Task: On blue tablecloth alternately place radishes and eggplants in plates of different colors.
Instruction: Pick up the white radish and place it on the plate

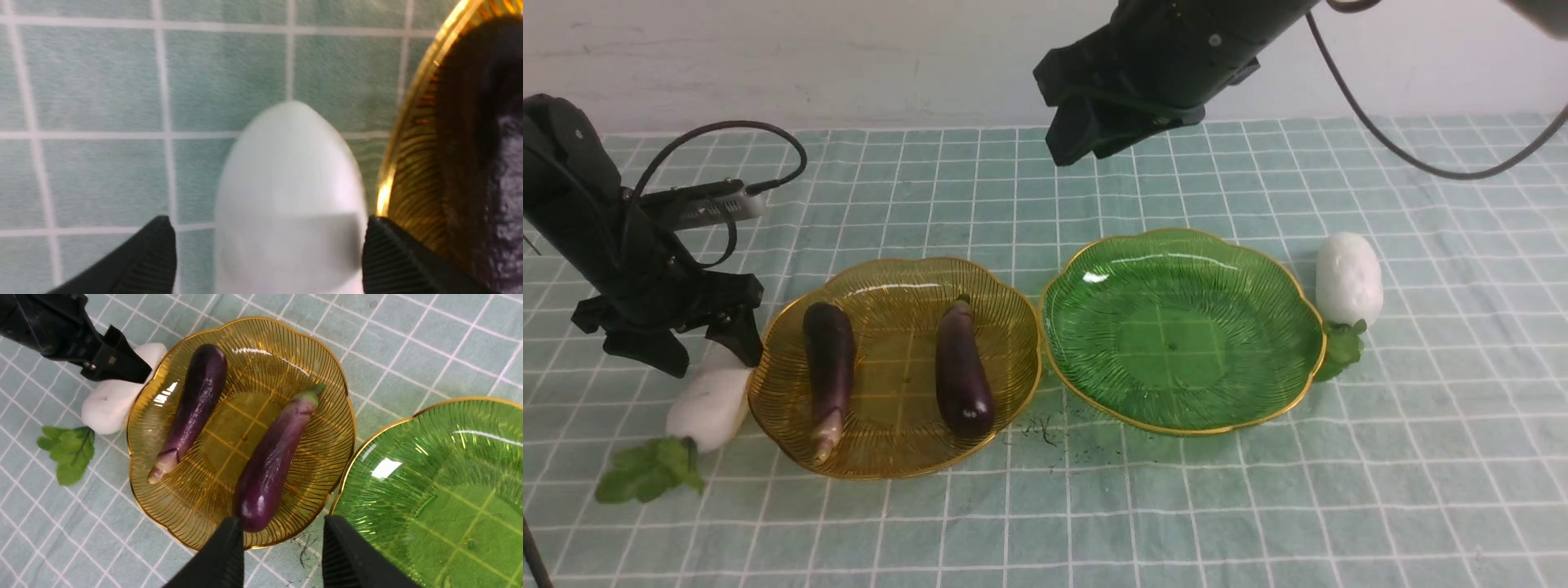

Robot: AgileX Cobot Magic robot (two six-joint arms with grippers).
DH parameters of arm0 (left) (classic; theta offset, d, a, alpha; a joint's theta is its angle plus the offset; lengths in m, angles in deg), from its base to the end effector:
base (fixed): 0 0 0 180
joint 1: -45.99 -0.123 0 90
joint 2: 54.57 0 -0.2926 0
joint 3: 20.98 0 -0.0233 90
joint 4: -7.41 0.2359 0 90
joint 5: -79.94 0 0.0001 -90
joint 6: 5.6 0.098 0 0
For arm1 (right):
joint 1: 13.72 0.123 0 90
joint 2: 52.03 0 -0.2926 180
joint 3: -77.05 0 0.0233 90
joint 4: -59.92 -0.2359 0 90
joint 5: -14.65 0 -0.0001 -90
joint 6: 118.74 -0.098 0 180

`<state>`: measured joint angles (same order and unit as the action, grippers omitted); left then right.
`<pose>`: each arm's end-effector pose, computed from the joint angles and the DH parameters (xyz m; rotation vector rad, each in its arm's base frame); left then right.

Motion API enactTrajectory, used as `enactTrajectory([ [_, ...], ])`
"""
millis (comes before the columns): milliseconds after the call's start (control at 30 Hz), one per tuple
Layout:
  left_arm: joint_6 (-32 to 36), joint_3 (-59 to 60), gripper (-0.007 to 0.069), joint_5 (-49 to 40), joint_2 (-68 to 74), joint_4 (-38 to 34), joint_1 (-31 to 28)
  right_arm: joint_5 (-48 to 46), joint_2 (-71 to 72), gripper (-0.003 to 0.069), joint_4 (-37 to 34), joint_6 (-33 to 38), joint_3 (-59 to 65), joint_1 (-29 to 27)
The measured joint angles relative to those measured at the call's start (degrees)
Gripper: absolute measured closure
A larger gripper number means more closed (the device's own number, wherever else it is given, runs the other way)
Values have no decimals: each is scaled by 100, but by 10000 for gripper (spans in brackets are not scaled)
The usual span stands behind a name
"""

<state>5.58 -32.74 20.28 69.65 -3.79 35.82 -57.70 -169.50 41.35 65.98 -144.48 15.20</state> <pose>0.4019 0.0554 0.2008 -0.1034 2.9648 -0.2186 0.3431 0.2235 0.3838 -0.7425 2.5044 0.5894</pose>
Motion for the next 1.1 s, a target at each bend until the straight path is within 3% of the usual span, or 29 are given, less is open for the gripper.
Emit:
enactTrajectory([
  [900, -406, -118, 78, 146, 280, -424, -88, 0, 0, 405, 47, 5, 0, 0],
  [1000, -420, -118, 120, 140, 280, -454, -90, 0, 0, 405, 47, 5, 0, 0],
  [1100, -421, -118, 224, 124, 280, -480, -94, 0, 0, 405, 47, 5, 0, 0],
])
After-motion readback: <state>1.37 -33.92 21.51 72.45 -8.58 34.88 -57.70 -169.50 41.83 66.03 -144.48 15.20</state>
